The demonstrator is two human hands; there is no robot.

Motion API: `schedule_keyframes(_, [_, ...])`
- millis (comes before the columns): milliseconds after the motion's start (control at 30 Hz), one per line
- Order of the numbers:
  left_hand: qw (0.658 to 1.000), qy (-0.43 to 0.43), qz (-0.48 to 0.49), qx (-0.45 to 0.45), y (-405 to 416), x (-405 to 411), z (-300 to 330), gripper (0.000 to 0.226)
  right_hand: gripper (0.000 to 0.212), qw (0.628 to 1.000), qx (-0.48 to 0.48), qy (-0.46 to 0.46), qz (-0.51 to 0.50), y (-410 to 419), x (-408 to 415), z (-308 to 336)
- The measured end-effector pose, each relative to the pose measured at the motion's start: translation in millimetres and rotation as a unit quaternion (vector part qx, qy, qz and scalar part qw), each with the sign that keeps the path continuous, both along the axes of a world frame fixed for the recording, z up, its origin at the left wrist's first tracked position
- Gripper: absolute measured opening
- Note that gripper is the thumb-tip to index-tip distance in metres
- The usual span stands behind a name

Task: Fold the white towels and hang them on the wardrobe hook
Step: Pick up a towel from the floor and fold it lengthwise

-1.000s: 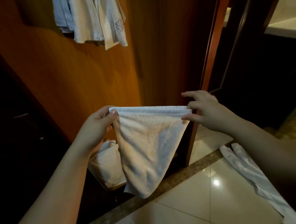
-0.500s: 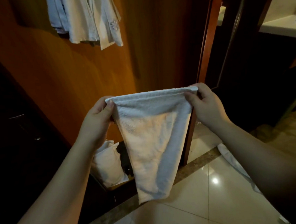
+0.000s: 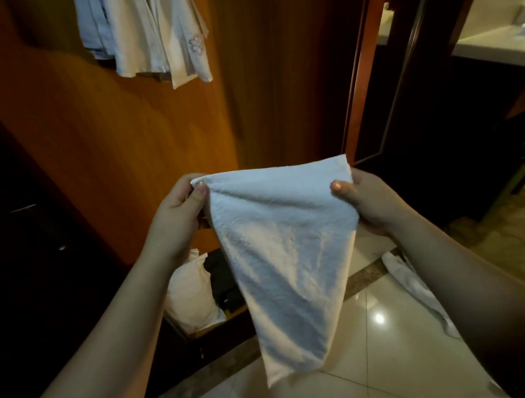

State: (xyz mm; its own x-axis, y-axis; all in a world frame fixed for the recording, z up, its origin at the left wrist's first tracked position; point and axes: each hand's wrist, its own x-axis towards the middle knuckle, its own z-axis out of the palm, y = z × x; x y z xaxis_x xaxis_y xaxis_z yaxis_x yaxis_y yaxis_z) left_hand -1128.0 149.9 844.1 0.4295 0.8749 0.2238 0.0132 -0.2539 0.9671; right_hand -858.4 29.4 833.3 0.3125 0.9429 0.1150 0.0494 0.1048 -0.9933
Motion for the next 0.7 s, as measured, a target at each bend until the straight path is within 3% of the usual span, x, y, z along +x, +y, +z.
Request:
schedule_keyframes(100, [1.000, 0.018, -0.014, -0.010, 0, -4, -2, 0.021, 0.098, 0.991, -0.081, 0.068, 0.081, 0, 6, -13])
schedule_keyframes(200, [0.999, 0.031, -0.026, -0.008, -1, -9, -1, 0.020, 0.088, 0.988, -0.092, 0.094, 0.086, -2, 6, -22])
schedule_keyframes(300, [0.999, 0.034, -0.027, -0.002, -2, -16, 4, 0.020, 0.065, 0.985, -0.056, 0.139, 0.088, -4, 1, -21])
schedule_keyframes(367, [1.000, 0.005, -0.031, 0.002, -3, -21, 11, 0.019, 0.058, 0.981, -0.032, 0.170, 0.090, -4, -4, -14])
schedule_keyframes(467, [0.991, -0.106, -0.059, -0.049, -2, -30, 18, 0.016, 0.062, 0.971, 0.006, 0.217, 0.097, 1, -16, 2])
schedule_keyframes(567, [0.969, -0.119, -0.131, -0.174, -5, -34, 5, 0.064, 0.070, 0.959, 0.014, 0.269, 0.090, 6, -32, 12])
schedule_keyframes(700, [0.963, -0.059, -0.117, -0.234, -13, -33, -20, 0.073, 0.047, 0.956, -0.023, 0.288, 0.052, 9, -38, 2])
